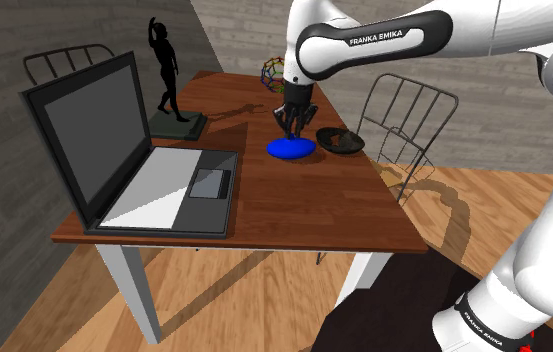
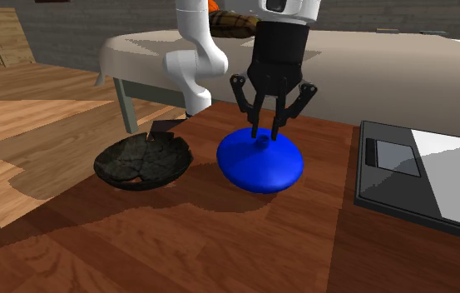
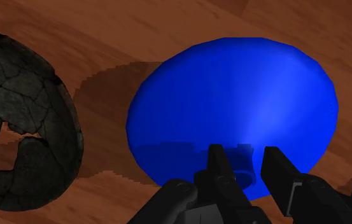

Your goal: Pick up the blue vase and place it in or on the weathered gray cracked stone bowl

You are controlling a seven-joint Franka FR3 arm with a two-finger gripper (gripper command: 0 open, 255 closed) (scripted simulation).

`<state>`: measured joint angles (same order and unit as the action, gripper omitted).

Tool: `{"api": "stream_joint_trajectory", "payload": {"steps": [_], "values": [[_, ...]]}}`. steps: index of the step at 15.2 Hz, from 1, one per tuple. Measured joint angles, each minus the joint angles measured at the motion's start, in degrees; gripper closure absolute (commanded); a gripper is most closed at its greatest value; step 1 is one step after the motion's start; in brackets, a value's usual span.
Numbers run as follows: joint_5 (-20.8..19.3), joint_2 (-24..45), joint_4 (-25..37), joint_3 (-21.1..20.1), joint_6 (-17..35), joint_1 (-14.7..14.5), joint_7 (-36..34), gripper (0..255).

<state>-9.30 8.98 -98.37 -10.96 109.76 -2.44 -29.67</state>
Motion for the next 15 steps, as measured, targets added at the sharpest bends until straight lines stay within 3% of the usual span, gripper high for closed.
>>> {"api": "stream_joint_trajectory", "payload": {"steps": [15], "values": [[0.4,0.0,11.2,-0.2,-11.1,-0.3,1.3,255]]}}
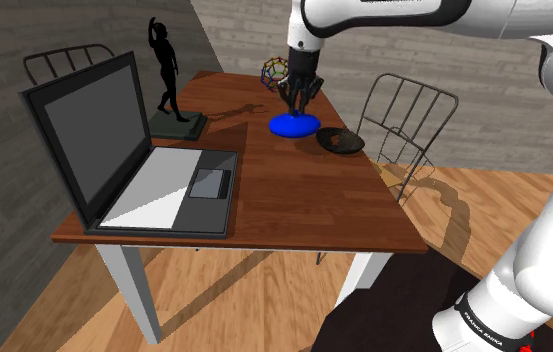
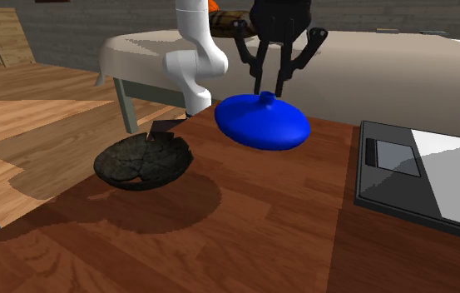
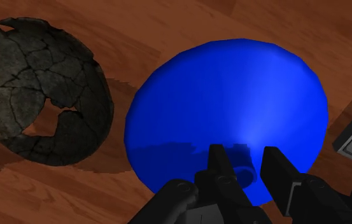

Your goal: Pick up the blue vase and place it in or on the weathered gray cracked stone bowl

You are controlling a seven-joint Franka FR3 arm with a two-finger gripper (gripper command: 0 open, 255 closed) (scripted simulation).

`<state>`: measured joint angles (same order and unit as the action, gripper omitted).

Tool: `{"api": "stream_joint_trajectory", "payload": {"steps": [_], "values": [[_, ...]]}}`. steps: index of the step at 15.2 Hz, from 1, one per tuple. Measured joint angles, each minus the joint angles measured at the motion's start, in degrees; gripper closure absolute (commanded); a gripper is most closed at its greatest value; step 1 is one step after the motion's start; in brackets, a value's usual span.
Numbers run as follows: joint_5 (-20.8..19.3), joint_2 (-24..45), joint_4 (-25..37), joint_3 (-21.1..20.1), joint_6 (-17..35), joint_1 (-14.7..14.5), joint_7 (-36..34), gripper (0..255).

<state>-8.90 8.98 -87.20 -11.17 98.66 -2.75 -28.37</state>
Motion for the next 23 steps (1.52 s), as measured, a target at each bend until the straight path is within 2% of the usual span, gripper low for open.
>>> {"api": "stream_joint_trajectory", "payload": {"steps": [5,10,20,23], "values": [[0.0,0.7,5.0,0.2,-4.2,0.2,1.0,255],[1.4,-4.0,0.8,2.5,-3.9,3.7,6.8,255],[3.1,-8.5,-0.6,8.4,-5.6,10.5,19.7,255],[3.2,-9.0,-1.6,9.3,-4.9,11.4,21.5,255]]}}
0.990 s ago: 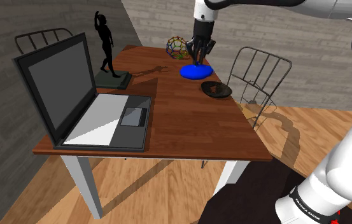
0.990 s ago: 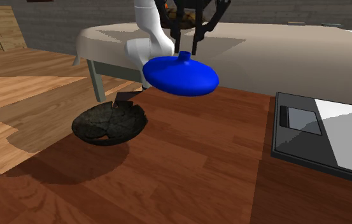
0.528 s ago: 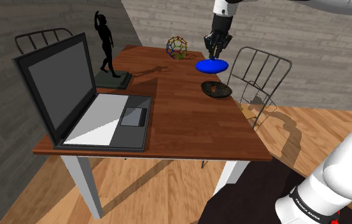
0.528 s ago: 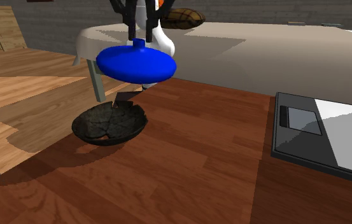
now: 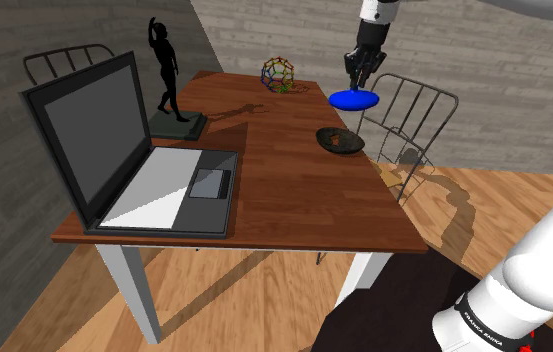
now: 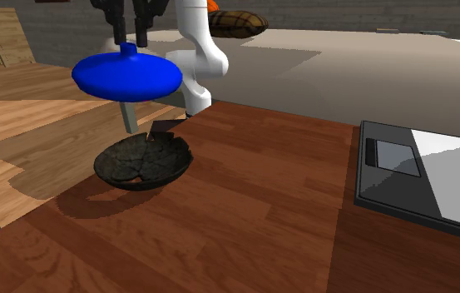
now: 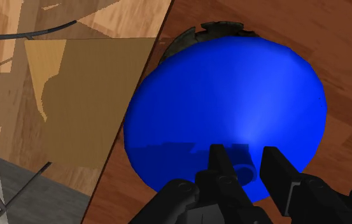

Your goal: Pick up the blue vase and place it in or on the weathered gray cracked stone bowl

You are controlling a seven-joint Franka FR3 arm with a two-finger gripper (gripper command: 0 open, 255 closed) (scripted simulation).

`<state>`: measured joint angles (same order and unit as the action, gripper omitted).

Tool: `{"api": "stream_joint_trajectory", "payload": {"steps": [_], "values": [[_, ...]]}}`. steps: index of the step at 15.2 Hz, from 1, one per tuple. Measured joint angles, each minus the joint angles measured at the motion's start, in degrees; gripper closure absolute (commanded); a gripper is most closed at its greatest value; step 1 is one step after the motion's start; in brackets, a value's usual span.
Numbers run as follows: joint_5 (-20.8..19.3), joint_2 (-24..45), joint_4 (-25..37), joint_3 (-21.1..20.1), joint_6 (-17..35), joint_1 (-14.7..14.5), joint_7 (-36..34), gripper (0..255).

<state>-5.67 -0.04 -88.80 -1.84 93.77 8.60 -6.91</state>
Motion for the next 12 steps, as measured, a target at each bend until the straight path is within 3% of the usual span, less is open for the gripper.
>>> {"api": "stream_joint_trajectory", "payload": {"steps": [12], "values": [[0.0,-1.8,-11.4,0.2,9.5,0.2,-0.5,255]]}}
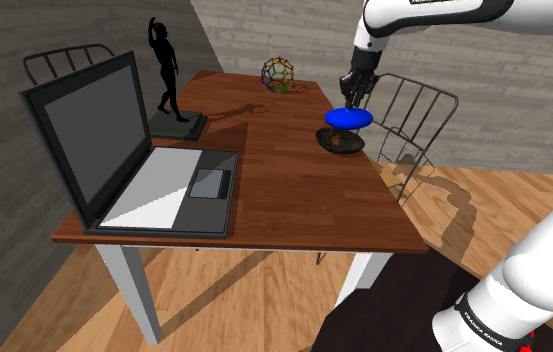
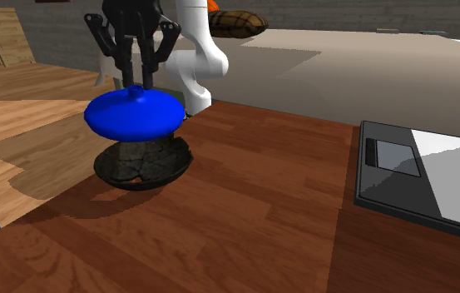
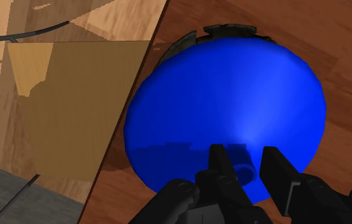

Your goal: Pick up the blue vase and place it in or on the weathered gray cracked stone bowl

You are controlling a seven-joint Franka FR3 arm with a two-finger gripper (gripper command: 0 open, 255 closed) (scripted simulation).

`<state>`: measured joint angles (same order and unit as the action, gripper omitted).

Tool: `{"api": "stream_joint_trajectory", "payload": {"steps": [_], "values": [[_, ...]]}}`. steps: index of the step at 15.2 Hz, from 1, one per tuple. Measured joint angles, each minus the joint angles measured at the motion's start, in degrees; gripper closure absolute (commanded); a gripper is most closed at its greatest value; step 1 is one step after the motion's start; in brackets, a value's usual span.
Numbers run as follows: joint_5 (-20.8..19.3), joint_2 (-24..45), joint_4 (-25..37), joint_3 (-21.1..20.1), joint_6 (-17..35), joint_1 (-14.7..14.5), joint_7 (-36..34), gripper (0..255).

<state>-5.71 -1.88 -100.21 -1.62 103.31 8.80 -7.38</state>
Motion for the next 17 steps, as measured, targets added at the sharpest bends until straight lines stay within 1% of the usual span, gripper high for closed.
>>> {"api": "stream_joint_trajectory", "payload": {"steps": [8,14,15,17], "values": [[-0.2,-0.1,-6.4,0.0,6.3,0.0,-0.7,255],[-0.2,0.1,-7.1,0.1,7.1,0.1,-0.6,255],[-0.2,0.1,-7.1,0.1,7.2,0.1,-0.6,0],[-0.2,0.1,-7.0,0.1,7.2,0.1,-0.6,0]]}}
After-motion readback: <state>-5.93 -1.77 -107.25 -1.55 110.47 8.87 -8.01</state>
